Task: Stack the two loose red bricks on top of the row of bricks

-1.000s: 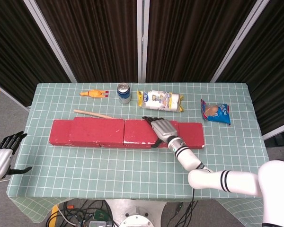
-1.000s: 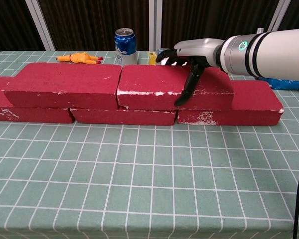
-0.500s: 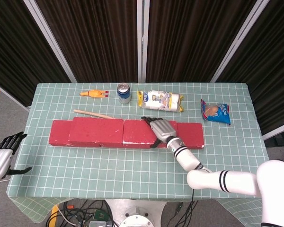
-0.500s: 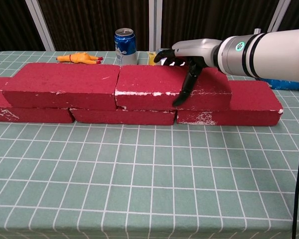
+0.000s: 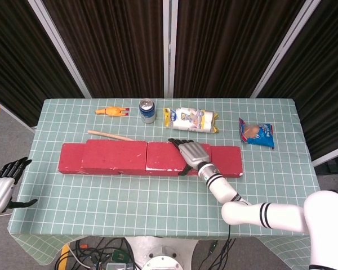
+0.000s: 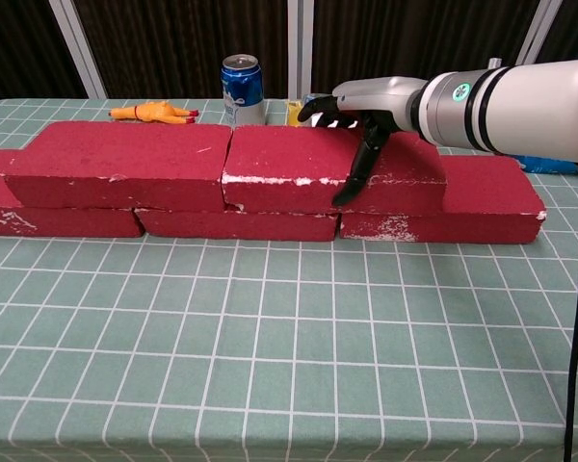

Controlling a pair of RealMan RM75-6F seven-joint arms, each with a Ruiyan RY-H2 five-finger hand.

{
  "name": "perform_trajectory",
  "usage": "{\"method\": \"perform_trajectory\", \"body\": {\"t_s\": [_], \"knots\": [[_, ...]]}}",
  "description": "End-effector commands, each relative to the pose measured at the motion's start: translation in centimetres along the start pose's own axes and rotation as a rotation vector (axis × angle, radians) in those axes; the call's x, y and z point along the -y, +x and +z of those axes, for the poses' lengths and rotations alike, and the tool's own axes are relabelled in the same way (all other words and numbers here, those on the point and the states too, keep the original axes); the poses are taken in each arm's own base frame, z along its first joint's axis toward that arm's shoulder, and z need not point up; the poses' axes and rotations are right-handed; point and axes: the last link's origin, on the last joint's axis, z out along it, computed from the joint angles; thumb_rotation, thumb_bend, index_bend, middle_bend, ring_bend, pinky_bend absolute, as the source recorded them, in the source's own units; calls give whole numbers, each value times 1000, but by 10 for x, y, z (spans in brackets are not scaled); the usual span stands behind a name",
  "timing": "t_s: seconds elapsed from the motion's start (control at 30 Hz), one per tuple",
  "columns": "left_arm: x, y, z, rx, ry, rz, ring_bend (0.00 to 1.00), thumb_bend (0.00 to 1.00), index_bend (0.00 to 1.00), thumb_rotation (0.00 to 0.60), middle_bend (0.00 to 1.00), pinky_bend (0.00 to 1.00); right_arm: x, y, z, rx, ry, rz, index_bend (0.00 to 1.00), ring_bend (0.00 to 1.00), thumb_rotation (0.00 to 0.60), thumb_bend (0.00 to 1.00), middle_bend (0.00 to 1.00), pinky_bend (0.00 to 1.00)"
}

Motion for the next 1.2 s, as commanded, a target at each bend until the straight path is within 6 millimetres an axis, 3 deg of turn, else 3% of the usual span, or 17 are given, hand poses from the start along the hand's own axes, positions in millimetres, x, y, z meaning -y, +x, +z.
{"method": "perform_trajectory", "body": {"t_s": [0.03,1.2], "knots": [[0,0,0,1,0,0,0,0,7,600,0,0,0,0,0,0,-1,-1,74,158,600,88,189,226],[3,-1,0,10,4,-10,0,0,7,600,0,0,4,1,6,1,23,-21,73,150,600,89,178,191]]}}
